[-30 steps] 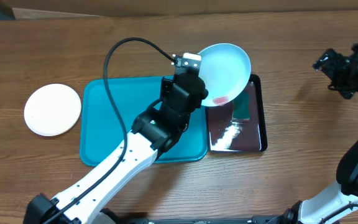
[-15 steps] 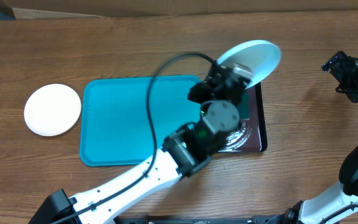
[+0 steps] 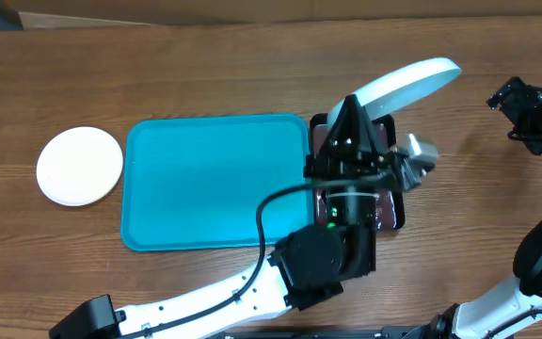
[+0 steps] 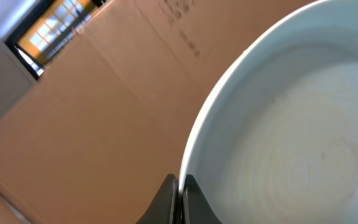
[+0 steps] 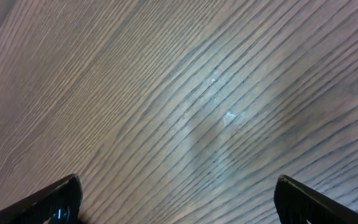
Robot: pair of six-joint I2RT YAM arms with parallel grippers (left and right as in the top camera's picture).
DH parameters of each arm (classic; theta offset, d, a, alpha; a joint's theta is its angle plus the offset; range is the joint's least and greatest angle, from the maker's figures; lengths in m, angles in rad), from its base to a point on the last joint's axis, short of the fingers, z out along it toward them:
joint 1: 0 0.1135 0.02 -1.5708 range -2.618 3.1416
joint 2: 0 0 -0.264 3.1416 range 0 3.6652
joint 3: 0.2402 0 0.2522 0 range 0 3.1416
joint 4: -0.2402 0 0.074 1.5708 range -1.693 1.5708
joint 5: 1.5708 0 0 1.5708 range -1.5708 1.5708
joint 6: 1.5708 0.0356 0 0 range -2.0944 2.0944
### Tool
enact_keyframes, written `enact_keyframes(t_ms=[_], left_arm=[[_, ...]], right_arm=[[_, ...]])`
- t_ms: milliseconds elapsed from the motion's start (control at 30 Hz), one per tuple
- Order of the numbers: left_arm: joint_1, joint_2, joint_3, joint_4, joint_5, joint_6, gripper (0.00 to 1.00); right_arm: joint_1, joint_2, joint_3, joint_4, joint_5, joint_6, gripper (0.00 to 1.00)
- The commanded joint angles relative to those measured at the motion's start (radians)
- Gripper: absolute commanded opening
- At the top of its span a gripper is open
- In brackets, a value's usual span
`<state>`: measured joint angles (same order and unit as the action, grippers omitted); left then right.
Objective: Clean dirty plates on tray and stack at the side
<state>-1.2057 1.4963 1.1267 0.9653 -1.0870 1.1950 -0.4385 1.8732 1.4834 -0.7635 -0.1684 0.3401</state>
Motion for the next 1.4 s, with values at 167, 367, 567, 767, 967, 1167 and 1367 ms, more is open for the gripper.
enact_keyframes(t_ms=[167,367,567,767,967,1167,1367], left_arm=[[-0.019,-0.002,0.017,0.005,-0.037,0.122,0.04],[-0.018,-0.002,0.017,0.004,-0.047,0.115,0.04],[-0.012,-0.002,0.017,-0.022,-0.047,0.108,0.04],[-0.012,-0.002,0.017,-0.021,-0.039,0.127,0.04],[-0.012,-0.002,0.017,-0.022,-0.059,0.008,0.04],[-0.012,-0.002,0.017,-0.070,-0.161,-0.327,0.04],[-0.012,0.002,0.017,-0.379,-0.179,-0.658,0.04]], right_arm=[[-0.001,-0.009,0.016,0.003,0.003,0.004,1.00],[-0.001,-0.009,0.016,0.003,0.003,0.004,1.00],[-0.001,-0.009,0.016,0.003,0.003,0.004,1.00],[-0.001,-0.009,0.016,0.003,0.003,0.004,1.00],[-0.001,-0.009,0.016,0.003,0.003,0.004,1.00],[-0.001,-0.009,0.016,0.003,0.003,0.004,1.00],[-0.001,-0.009,0.016,0.003,0.003,0.004,1.00]])
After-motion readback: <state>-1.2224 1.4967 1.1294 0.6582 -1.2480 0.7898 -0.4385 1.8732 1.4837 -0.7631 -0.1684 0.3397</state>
